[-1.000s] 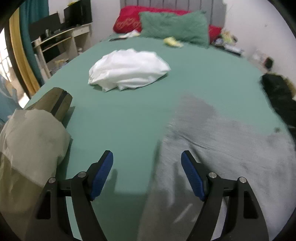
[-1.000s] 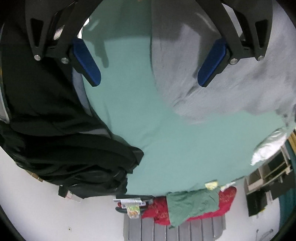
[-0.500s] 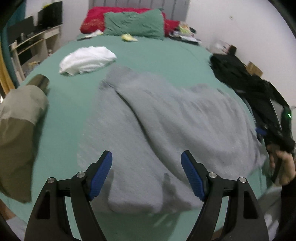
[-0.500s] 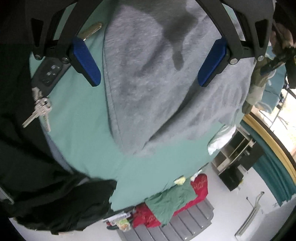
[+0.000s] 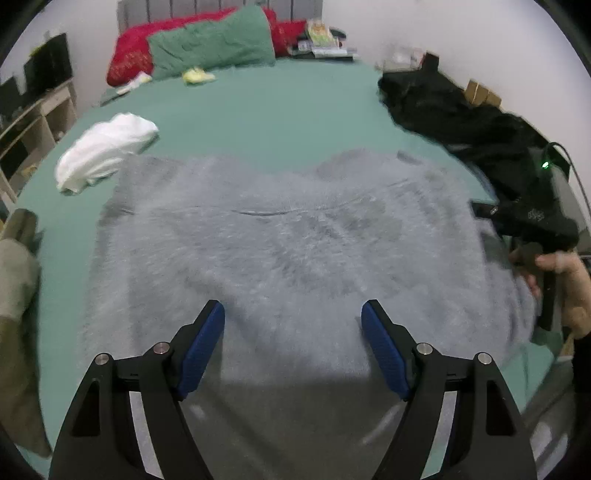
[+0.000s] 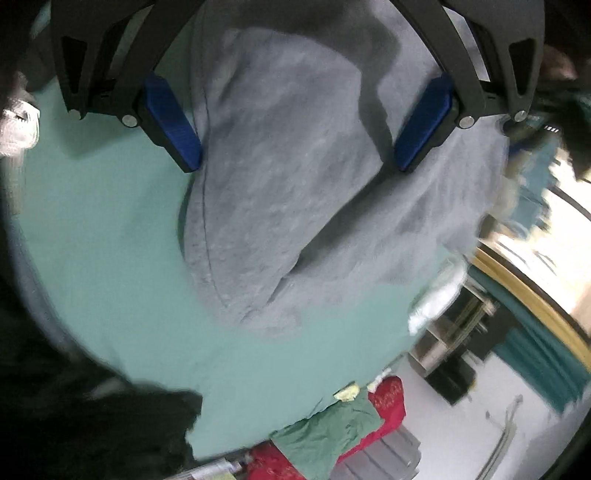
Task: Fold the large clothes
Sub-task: 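Grasp the sweatshirt hem with the right gripper and lift it toward the collar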
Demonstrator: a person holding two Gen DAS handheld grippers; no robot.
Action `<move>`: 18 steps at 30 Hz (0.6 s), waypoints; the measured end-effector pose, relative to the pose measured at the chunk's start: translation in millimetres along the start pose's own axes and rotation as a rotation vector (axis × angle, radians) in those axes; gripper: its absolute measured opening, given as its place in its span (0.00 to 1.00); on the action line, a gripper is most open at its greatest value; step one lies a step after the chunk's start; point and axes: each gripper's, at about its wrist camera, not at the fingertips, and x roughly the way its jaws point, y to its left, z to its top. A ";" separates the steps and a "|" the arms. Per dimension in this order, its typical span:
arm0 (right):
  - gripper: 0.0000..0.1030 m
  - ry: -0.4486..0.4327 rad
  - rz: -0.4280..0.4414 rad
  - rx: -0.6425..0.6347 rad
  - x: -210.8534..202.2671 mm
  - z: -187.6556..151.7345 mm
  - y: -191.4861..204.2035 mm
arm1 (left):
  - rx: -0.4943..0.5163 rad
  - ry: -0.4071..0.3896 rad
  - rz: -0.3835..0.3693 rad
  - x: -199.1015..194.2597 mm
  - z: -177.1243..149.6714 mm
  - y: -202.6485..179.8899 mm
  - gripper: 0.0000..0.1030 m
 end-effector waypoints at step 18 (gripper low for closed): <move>0.52 0.116 0.356 0.007 55.5 -7.2 33.9 | -0.003 -0.021 0.125 61.3 17.8 -3.1 0.82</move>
